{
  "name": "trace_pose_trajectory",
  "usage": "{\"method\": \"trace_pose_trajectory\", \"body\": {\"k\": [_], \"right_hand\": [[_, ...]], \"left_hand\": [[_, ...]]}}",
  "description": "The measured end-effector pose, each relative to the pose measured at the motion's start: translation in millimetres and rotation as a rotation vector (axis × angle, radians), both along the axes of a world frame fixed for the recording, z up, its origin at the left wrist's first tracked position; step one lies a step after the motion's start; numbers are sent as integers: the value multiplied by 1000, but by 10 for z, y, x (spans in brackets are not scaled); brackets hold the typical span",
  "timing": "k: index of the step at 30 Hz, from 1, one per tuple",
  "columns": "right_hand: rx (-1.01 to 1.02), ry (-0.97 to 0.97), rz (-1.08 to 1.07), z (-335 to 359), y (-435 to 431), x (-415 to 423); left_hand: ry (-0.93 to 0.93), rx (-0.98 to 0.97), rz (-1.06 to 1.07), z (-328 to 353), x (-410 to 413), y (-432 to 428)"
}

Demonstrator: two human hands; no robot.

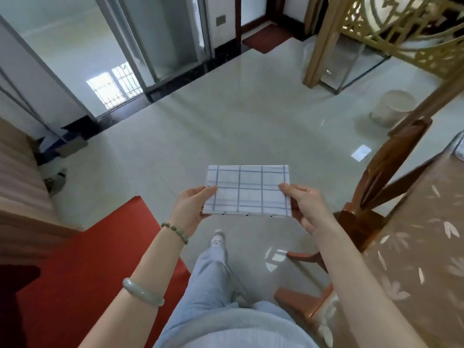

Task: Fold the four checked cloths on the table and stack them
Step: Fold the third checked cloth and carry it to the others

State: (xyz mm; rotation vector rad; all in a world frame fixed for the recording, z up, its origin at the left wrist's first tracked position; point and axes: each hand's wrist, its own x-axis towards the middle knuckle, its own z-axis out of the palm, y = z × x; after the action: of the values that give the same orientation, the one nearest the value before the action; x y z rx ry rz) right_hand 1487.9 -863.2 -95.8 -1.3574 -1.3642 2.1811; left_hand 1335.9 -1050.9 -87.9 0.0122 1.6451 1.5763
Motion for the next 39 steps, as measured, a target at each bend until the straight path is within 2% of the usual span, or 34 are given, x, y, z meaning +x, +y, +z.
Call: {"method": "trace_pose_trajectory", "body": {"k": [6,14,22,39], "right_hand": [[0,-22,-241,-115,672,-406],[16,0,-578,83,1380,-891],[39,-29,-745,152,2199,-1001],[58,-53,-936,195,4710,-719]], "left_hand": [[30,-27,-261,-34,-786,1114],[56,-23,-555,35,-1614,2498],[49,2,-761,8,-1820,3781],[40,12,-939,45,-1539,6889]]}}
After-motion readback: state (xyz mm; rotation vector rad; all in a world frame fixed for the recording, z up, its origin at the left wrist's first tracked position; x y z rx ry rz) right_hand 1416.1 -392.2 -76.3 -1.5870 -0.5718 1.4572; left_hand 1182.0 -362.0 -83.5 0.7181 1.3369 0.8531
